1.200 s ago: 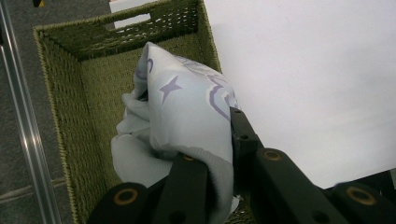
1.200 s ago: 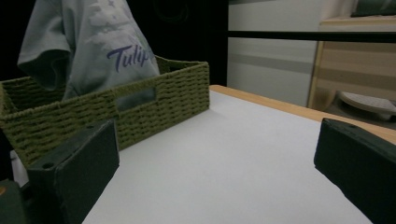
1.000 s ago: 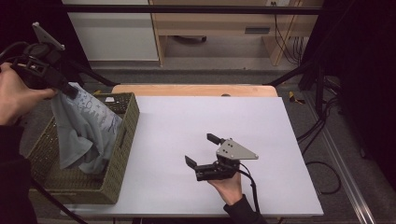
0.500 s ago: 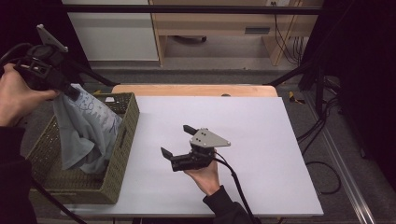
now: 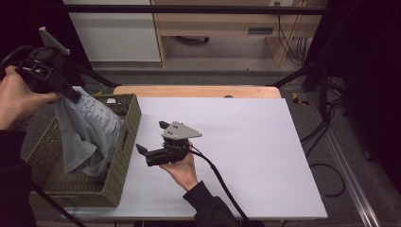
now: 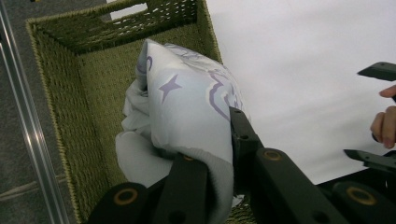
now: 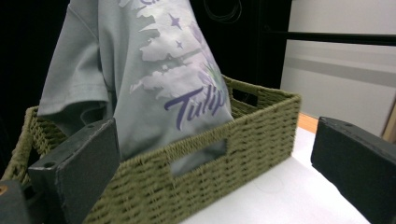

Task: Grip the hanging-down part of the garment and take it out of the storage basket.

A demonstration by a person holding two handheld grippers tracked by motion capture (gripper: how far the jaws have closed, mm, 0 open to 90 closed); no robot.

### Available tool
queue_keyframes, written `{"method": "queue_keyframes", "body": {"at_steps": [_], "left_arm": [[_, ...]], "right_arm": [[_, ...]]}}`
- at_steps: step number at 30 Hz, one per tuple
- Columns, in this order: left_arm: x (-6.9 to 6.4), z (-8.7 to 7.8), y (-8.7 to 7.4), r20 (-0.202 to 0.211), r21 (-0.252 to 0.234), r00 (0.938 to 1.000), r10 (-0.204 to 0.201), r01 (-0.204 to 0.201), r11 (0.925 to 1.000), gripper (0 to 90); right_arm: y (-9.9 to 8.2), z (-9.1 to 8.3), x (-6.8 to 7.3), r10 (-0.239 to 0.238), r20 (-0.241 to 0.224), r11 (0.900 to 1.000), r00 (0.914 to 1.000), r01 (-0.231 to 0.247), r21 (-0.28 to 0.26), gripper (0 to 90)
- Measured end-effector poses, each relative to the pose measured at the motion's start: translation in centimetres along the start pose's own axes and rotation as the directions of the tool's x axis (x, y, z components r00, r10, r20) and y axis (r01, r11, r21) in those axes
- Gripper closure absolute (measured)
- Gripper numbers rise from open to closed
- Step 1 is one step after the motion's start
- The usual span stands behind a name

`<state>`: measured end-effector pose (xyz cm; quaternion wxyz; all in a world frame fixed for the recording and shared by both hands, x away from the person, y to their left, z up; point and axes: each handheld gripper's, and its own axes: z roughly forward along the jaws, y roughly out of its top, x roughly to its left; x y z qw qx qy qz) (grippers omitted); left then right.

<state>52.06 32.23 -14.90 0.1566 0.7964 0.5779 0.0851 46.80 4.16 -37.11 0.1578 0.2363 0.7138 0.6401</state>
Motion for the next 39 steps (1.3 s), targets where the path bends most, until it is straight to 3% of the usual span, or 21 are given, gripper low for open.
{"method": "queue_keyframes", "body": {"at_steps": [12, 19, 32, 39], "left_arm": [[0.1, -0.3, -0.2, -0.003, -0.002, 1.0000, 0.005, -0.005, 1.0000, 85.4], [0.2, -0.3, -0.3, 0.001, -0.007, 1.0000, 0.006, -0.006, 1.0000, 85.4], [0.0, -0.4, -0.4, 0.009, -0.010, 0.9998, 0.018, -0.018, 0.9998, 85.4], [0.1, -0.4, -0.5, 0.009, -0.013, 0.9998, 0.018, -0.018, 0.9998, 85.5]], "right_arm": [[0.8, 3.2, 1.4, -0.005, -0.040, 1.0000, 0.9992, 0.005, 0.002, 1.6], [0.8, 6.0, 2.6, 0.001, -0.072, 0.9998, 0.9974, 0.001, 0.022, 1.6], [0.6, 9.4, 3.7, 0.001, -0.076, 0.9983, 0.9971, 0.004, 0.058, 2.1], [-0.1, 10.8, 3.8, 0.025, -0.069, 0.9967, 0.9973, -0.019, 0.079, 3.8]]}}
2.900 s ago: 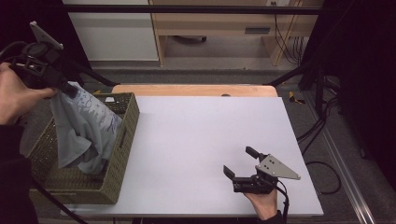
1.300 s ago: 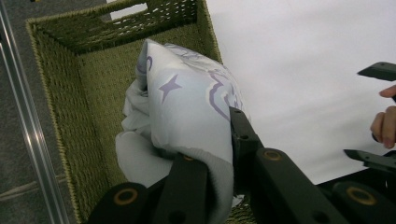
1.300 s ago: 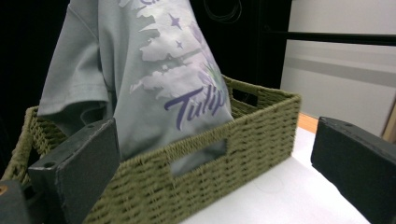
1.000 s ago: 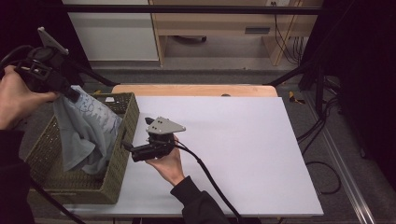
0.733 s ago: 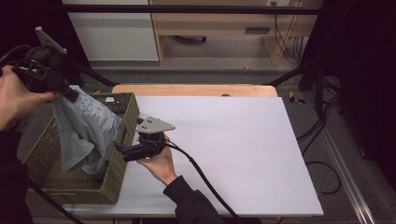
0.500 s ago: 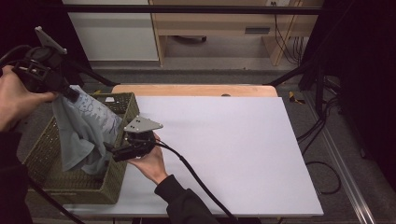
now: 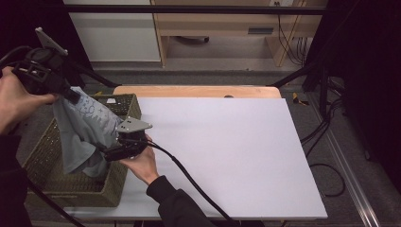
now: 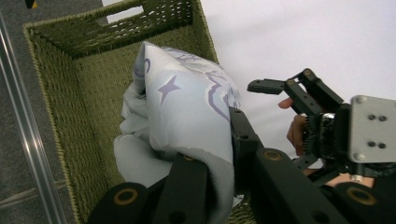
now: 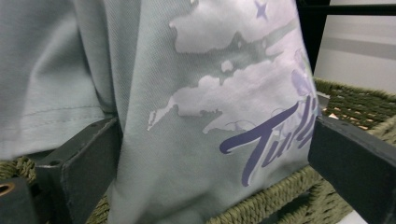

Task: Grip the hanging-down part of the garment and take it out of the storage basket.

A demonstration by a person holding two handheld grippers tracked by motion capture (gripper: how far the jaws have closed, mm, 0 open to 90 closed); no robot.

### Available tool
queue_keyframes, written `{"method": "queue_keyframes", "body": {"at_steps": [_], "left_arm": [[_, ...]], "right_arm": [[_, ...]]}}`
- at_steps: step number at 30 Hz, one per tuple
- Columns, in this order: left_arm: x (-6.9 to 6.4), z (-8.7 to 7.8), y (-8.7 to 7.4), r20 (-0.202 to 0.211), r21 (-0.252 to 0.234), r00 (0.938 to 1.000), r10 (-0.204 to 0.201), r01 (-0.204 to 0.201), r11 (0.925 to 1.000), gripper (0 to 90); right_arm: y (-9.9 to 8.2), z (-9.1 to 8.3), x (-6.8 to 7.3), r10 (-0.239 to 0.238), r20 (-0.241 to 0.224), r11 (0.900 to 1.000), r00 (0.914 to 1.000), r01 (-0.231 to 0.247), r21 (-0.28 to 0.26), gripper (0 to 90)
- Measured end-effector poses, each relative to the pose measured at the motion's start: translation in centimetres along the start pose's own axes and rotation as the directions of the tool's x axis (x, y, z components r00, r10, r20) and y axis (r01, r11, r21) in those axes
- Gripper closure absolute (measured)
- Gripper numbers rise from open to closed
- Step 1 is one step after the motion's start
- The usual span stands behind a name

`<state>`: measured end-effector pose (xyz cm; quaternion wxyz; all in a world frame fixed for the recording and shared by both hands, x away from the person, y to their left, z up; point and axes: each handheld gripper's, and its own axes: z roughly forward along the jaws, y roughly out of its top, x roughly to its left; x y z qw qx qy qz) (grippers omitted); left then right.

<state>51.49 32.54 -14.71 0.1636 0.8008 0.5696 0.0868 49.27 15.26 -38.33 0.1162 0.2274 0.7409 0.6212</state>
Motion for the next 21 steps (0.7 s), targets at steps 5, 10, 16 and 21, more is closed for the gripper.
{"method": "queue_keyframes", "body": {"at_steps": [5, 10, 16, 21], "left_arm": [[-0.1, -0.2, 0.0, -0.002, -0.003, 1.0000, 0.004, -0.004, 1.0000, 85.5], [-0.2, -0.2, 0.0, -0.002, -0.008, 1.0000, 0.007, -0.007, 0.9999, 85.4], [-0.2, -0.4, -0.1, -0.002, -0.009, 0.9999, 0.010, -0.010, 0.9999, 85.4], [-0.2, -0.4, -0.1, -0.004, -0.011, 0.9999, 0.013, -0.013, 0.9999, 85.5]], "right_arm": [[-0.4, 1.1, 0.3, 0.002, 0.003, 0.9999, 1.0000, -0.002, 0.011, 10.2], [-1.0, 1.8, 0.6, -0.003, 0.012, 0.9993, 0.9999, 0.003, 0.038, 24.7], [-0.9, 1.8, 0.4, 0.011, 0.027, 0.9978, 0.9996, -0.013, 0.065, 60.6], [-0.5, 1.2, 0.2, 0.012, 0.018, 0.9954, 0.9998, -0.014, 0.095, 85.1]]}}
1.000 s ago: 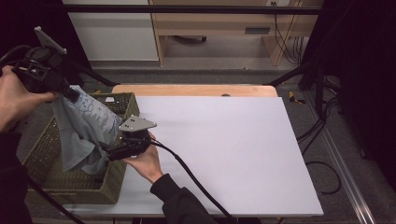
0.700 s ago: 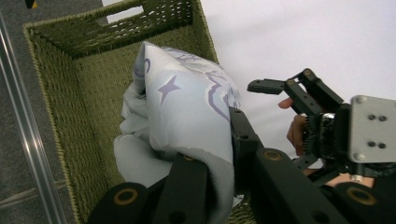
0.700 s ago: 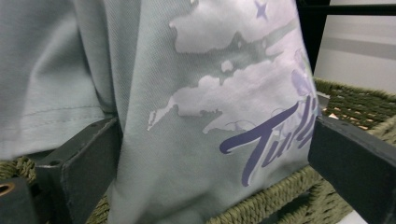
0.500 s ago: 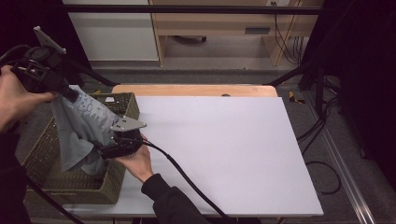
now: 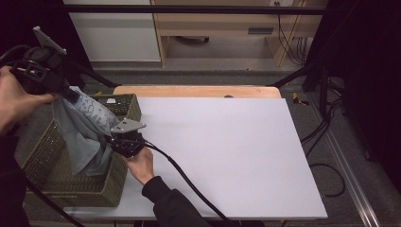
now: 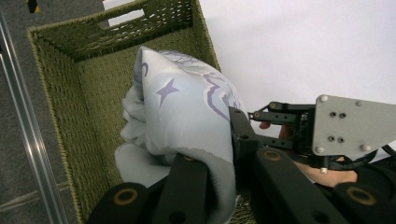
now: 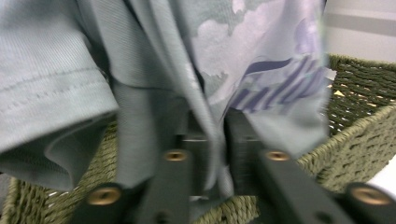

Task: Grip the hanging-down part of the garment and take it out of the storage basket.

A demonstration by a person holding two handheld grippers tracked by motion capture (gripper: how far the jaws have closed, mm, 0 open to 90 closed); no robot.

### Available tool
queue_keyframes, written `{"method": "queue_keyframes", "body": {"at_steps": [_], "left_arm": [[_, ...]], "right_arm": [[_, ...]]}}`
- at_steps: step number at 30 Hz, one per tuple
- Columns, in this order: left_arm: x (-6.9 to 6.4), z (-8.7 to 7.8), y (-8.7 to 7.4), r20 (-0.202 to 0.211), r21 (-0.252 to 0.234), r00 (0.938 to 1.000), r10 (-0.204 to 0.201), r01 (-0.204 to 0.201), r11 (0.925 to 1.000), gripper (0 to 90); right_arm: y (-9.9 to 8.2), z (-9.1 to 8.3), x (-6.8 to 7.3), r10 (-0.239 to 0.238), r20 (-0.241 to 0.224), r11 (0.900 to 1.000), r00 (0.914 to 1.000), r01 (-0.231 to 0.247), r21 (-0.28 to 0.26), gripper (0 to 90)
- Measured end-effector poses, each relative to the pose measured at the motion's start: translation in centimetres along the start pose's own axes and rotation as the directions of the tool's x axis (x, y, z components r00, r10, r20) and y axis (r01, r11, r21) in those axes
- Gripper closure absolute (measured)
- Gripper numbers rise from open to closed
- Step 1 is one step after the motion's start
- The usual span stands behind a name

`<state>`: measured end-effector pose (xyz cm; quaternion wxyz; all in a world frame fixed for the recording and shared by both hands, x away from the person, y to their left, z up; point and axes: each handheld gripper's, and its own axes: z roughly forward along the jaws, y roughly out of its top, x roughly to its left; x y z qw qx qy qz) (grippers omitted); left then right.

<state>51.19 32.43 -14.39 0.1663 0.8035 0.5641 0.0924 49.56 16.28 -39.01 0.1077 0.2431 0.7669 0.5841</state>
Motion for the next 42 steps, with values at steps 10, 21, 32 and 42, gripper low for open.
{"method": "queue_keyframes", "body": {"at_steps": [10, 21, 32, 42], "left_arm": [[-0.3, -0.7, 0.1, 0.004, -0.029, 1.0000, 0.002, -0.002, 0.9996, 85.4], [-0.5, -0.8, 0.2, 0.007, -0.037, 1.0000, 0.005, -0.005, 0.9993, 85.5], [-0.6, -0.8, 0.2, 0.016, -0.045, 0.9998, 0.009, -0.008, 0.9990, 85.4], [-0.9, -1.2, 0.2, 0.027, -0.059, 0.9995, 0.017, -0.015, 0.9981, 85.5]], "right_arm": [[1.0, -3.5, -0.4, -0.025, 0.004, 0.9993, 0.9997, 0.025, -0.026, 87.4], [2.2, -7.6, -0.9, -0.052, -0.009, 0.9958, 0.9986, 0.051, -0.075, 87.7], [4.1, -11.1, -0.6, -0.108, 0.016, 0.9896, 0.9941, 0.109, -0.094, 88.0], [6.4, -14.0, 0.2, -0.148, 0.025, 0.9794, 0.9886, 0.151, -0.134, 88.2]]}}
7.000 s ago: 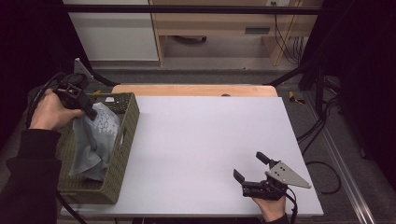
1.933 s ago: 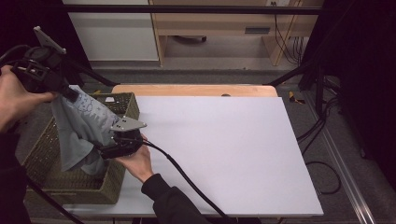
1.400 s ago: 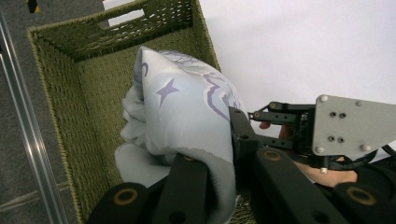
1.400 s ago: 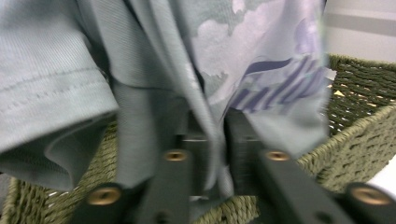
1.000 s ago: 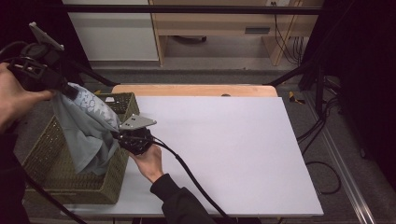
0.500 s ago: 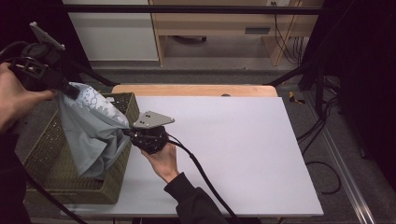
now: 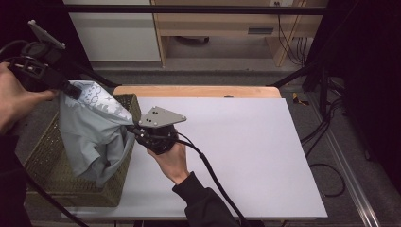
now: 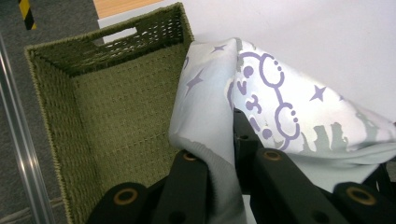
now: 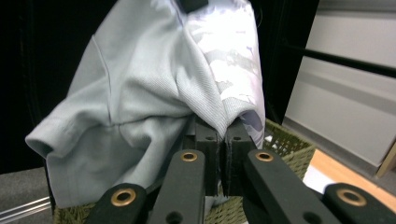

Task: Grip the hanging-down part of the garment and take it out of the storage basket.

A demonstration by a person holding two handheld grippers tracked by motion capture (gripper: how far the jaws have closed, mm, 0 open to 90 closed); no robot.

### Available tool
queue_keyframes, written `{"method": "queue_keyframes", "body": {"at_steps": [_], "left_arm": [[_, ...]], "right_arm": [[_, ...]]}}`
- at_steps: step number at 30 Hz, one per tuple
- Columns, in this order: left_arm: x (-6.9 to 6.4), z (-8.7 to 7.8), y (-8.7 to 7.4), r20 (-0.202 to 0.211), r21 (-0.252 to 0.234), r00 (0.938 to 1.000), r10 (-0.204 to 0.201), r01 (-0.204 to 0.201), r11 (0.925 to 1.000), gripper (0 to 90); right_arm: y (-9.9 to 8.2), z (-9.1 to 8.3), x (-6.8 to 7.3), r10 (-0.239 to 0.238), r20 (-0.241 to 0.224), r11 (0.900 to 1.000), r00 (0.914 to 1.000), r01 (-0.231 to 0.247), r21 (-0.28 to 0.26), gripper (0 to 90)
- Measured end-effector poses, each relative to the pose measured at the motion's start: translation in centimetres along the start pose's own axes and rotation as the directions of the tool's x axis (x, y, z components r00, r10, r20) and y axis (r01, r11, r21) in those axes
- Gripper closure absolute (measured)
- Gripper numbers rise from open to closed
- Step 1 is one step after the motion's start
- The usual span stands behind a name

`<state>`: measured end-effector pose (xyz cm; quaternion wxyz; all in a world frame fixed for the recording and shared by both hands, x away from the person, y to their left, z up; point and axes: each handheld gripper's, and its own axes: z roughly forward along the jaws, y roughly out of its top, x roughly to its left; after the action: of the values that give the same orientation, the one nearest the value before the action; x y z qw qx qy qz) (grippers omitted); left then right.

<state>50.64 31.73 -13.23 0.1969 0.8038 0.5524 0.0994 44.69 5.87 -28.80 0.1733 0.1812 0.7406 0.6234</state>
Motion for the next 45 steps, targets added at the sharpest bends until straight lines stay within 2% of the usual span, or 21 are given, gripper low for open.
{"method": "queue_keyframes", "body": {"at_steps": [11, 16, 24, 33, 35, 39, 44, 45], "left_arm": [[-1.5, -0.3, 0.6, 0.019, -0.022, 0.9993, 0.032, -0.031, 0.9993, 85.4], [-2.6, -0.5, 0.9, 0.041, -0.038, 0.9977, 0.054, -0.052, 0.9979, 85.4], [-3.4, -0.3, 1.2, 0.042, -0.037, 0.9967, 0.069, -0.068, 0.9970, 85.4], [-4.9, 0.0, 1.9, 0.066, -0.042, 0.9923, 0.105, -0.103, 0.9938, 85.4], [-5.3, -0.1, 2.0, 0.058, -0.042, 0.9919, 0.113, -0.111, 0.9930, 85.4], [-5.4, 0.2, 2.1, 0.027, -0.025, 0.9941, 0.105, -0.104, 0.9942, 85.4], [-4.8, 0.8, 2.0, 0.020, -0.007, 0.9957, 0.090, -0.090, 0.9959, 85.4], [-4.8, 0.8, 2.0, 0.020, -0.007, 0.9957, 0.090, -0.090, 0.9959, 85.4]], "right_arm": [[2.3, -2.8, 0.2, -0.041, 0.033, 0.9973, 0.9986, 0.043, -0.059, 88.3], [3.4, -4.2, -0.3, -0.038, 0.059, 0.9934, 0.9975, 0.044, -0.106, 88.2], [3.2, -5.0, -0.5, -0.033, 0.071, 0.9918, 0.9969, 0.041, -0.121, 88.2], [3.7, -6.5, -0.9, -0.025, 0.089, 0.9809, 0.9957, 0.042, -0.190, 88.2], [3.8, -6.9, -1.1, -0.020, 0.093, 0.9784, 0.9955, 0.039, -0.203, 88.1], [3.0, -6.5, -1.3, -0.014, 0.083, 0.9862, 0.9965, 0.027, -0.163, 87.9], [0.2, -5.1, -1.7, 0.009, 0.058, 0.9940, 0.9983, -0.002, -0.109, 87.1], [0.2, -5.1, -1.7, 0.009, 0.058, 0.9940, 0.9983, -0.002, -0.109, 87.1]]}}
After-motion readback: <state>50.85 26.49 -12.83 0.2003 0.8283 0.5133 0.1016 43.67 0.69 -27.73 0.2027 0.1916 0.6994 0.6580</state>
